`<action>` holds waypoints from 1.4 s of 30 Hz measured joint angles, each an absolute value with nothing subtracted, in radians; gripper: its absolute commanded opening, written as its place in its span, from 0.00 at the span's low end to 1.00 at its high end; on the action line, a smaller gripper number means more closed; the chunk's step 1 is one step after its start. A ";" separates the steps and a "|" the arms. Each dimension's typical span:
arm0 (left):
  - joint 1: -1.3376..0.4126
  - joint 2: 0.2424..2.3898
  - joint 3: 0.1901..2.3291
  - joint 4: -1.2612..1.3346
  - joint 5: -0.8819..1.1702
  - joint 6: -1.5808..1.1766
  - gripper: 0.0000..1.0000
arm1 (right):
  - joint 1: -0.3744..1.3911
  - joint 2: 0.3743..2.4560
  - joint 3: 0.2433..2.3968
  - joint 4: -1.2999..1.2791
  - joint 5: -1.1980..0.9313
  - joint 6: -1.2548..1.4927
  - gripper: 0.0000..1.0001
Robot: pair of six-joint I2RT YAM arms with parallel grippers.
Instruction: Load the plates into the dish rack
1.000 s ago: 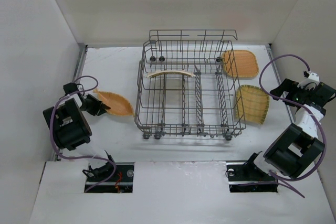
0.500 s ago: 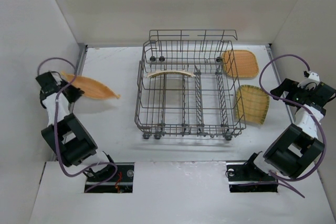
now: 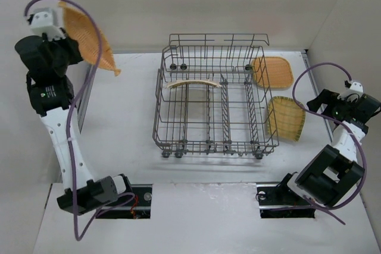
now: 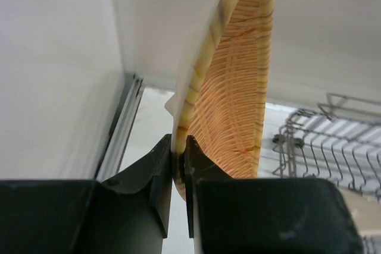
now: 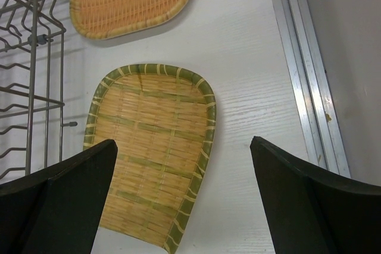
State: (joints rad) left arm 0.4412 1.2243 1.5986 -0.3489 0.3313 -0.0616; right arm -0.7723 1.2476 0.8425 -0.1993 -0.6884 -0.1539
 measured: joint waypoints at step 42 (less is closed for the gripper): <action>-0.957 1.366 1.415 -0.620 -0.124 1.111 0.08 | -0.772 1.208 0.803 -0.170 -0.689 -0.158 1.00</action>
State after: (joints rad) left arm -0.9573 1.3659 1.4147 -0.6197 -0.1242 1.1107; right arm -0.7723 1.2079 0.8032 -0.1699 -0.6888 -0.1581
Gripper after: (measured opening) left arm 0.090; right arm 0.998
